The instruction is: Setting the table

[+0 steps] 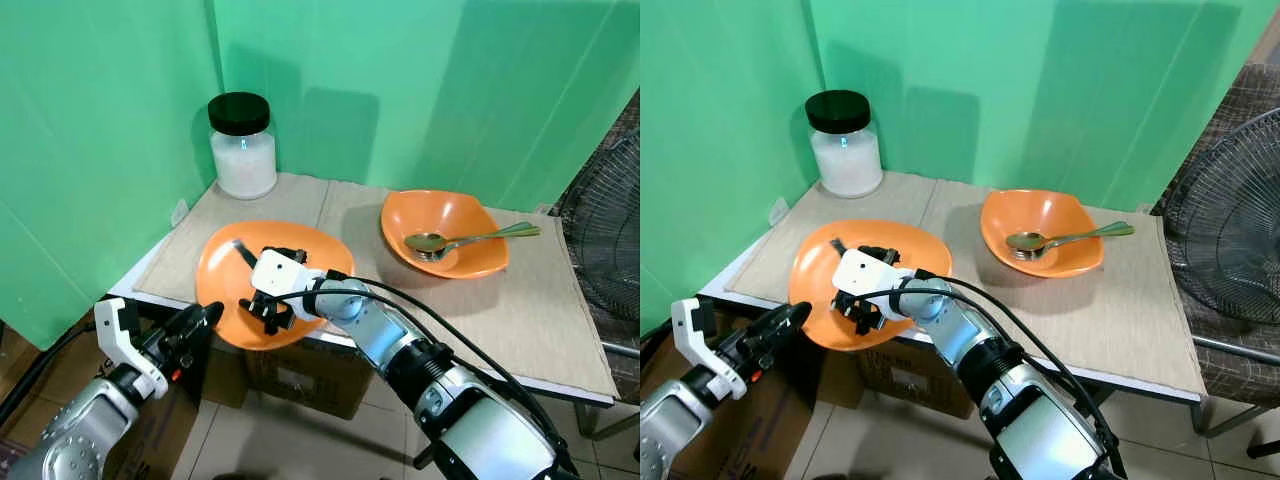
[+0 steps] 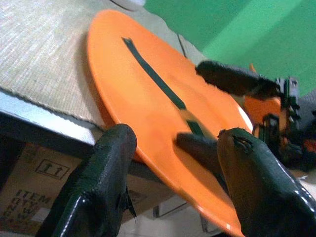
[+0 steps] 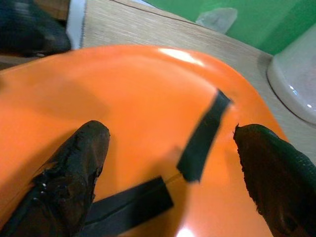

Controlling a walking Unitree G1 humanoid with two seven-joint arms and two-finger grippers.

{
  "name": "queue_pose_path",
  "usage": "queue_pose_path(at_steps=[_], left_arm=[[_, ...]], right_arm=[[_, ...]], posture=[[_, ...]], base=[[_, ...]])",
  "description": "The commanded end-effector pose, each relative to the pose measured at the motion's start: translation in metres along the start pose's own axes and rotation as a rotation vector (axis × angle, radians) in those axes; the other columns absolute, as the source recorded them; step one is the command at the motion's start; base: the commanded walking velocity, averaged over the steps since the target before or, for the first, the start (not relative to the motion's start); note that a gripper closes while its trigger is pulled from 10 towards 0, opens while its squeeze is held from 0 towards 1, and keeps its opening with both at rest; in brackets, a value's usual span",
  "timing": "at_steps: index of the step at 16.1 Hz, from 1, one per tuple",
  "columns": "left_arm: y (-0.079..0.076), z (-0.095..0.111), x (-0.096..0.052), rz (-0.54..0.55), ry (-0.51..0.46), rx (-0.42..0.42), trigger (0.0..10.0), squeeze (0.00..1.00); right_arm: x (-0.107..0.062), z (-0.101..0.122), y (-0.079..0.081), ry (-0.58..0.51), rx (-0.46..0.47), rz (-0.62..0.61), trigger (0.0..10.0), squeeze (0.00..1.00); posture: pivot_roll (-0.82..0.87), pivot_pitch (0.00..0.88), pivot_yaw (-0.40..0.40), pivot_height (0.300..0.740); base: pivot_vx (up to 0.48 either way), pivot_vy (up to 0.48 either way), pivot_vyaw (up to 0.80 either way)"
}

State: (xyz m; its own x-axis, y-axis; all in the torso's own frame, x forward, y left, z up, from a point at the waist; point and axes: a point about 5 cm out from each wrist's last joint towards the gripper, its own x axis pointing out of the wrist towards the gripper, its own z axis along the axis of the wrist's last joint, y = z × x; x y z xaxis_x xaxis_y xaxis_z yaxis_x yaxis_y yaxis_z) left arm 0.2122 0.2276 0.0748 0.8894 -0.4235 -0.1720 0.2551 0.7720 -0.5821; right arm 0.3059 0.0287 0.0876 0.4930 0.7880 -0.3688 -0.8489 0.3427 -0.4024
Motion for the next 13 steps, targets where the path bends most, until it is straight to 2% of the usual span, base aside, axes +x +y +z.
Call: queue_pose_path(at_steps=[1,4,5,6,7,13], left_arm=[[-0.005,-0.002,0.010,-0.021,0.013,-0.001,10.0,0.00],[0.001,-0.006,0.018,0.010,0.027,-0.027,9.7,0.00],[0.003,-0.007,0.019,0.022,0.035,-0.036,6.0,0.00],[0.004,-0.008,0.021,0.025,0.042,-0.042,1.2,0.00],[0.005,-0.009,0.022,0.032,0.052,-0.039,0.0,0.00],[0.010,-0.009,0.020,0.053,0.073,-0.044,0.0,0.00]], right_arm=[[0.002,-0.003,0.009,0.011,0.018,0.050,10.0,0.00],[0.001,0.000,0.003,-0.005,0.027,0.039,10.0,0.00],[0.001,0.002,0.001,-0.012,0.029,0.034,10.0,0.00],[0.000,0.004,-0.004,-0.021,0.035,0.018,10.0,0.00],[-0.001,0.005,-0.008,-0.024,0.036,0.001,10.0,0.00],[-0.002,0.006,-0.016,-0.021,0.030,-0.023,10.0,0.00]], posture=[[0.14,0.000,-0.031,0.740],[0.14,0.000,-0.027,0.740],[0.14,0.000,-0.027,0.740],[0.14,0.000,-0.023,0.740],[0.14,0.000,-0.021,0.740],[0.14,0.000,-0.029,0.740]], base=[[0.000,0.000,0.00],[0.000,0.000,0.00],[0.000,0.000,0.00],[0.000,0.000,0.00],[0.000,0.000,0.00],[0.000,0.000,0.00]])
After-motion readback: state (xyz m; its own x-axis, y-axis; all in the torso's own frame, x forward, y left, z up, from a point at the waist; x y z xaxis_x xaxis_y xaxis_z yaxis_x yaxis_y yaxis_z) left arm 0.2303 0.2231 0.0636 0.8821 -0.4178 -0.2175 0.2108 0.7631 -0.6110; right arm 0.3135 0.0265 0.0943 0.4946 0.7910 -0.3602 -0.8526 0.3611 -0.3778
